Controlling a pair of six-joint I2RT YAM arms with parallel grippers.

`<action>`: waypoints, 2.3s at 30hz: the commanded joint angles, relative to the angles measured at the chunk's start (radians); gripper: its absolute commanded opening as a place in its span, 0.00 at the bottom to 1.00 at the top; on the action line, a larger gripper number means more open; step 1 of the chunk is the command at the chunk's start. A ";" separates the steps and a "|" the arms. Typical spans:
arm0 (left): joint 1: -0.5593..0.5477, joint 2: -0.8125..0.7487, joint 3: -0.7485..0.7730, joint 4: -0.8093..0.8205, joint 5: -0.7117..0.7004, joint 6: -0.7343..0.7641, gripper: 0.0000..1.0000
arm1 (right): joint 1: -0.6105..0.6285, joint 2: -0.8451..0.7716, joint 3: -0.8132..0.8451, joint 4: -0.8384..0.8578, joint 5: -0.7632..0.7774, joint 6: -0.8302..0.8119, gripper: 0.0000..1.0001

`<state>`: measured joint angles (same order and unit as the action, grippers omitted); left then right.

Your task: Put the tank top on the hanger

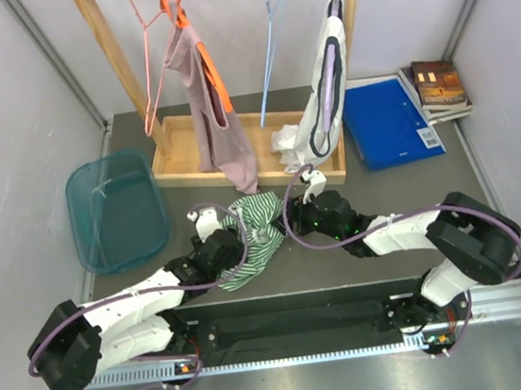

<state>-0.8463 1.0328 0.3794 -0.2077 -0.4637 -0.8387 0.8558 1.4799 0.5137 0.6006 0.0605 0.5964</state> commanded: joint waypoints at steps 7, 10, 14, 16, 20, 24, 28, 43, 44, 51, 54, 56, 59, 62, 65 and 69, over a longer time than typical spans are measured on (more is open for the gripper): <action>0.113 0.084 0.157 0.271 -0.061 0.280 0.72 | 0.035 0.083 0.057 0.113 -0.120 0.029 0.13; 0.118 0.024 0.167 0.243 -0.003 0.311 0.72 | 0.035 0.066 0.037 0.102 -0.099 0.060 0.01; 0.118 -0.114 0.099 0.212 0.158 0.286 0.72 | 0.035 0.065 0.046 0.079 -0.080 0.065 0.00; 0.116 -0.194 0.053 0.218 0.253 0.286 0.72 | 0.035 0.075 0.054 0.068 -0.079 0.063 0.00; 0.116 -0.247 -0.013 0.298 0.410 0.245 0.73 | 0.035 0.095 0.068 0.073 -0.093 0.069 0.00; 0.116 -0.137 -0.039 0.382 0.430 0.214 0.73 | 0.035 0.102 0.062 0.076 -0.105 0.077 0.00; 0.116 -0.016 0.006 0.421 0.431 0.219 0.66 | 0.035 0.080 0.048 0.068 -0.099 0.079 0.00; 0.116 0.030 0.116 0.438 0.303 0.277 0.11 | 0.037 0.034 0.039 0.016 -0.077 0.057 0.00; 0.116 0.015 0.140 0.389 0.263 0.283 0.05 | 0.037 0.030 0.042 -0.004 -0.067 0.056 0.00; 0.118 -0.123 0.295 0.212 0.056 0.449 0.00 | 0.037 -0.093 0.080 -0.208 0.088 -0.023 0.00; 0.118 -0.135 0.387 0.148 -0.022 0.532 0.00 | 0.037 -0.169 0.103 -0.309 0.165 -0.056 0.00; 0.118 -0.128 0.433 0.148 -0.059 0.587 0.00 | 0.037 -0.216 0.103 -0.369 0.238 -0.063 0.00; 0.118 -0.099 0.487 0.180 -0.061 0.673 0.00 | 0.035 -0.325 0.082 -0.412 0.303 -0.060 0.00; 0.118 -0.062 0.559 0.191 -0.084 0.722 0.00 | 0.037 -0.424 0.072 -0.476 0.376 -0.060 0.00; 0.118 -0.040 0.633 0.199 -0.081 0.780 0.00 | 0.037 -0.497 0.088 -0.542 0.461 -0.084 0.00; 0.118 -0.030 0.711 0.183 -0.038 0.813 0.00 | 0.037 -0.540 0.121 -0.590 0.539 -0.133 0.01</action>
<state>-0.7387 1.0180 0.9726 -0.0795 -0.4778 -0.1150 0.8852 0.9707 0.5819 0.1417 0.4274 0.5373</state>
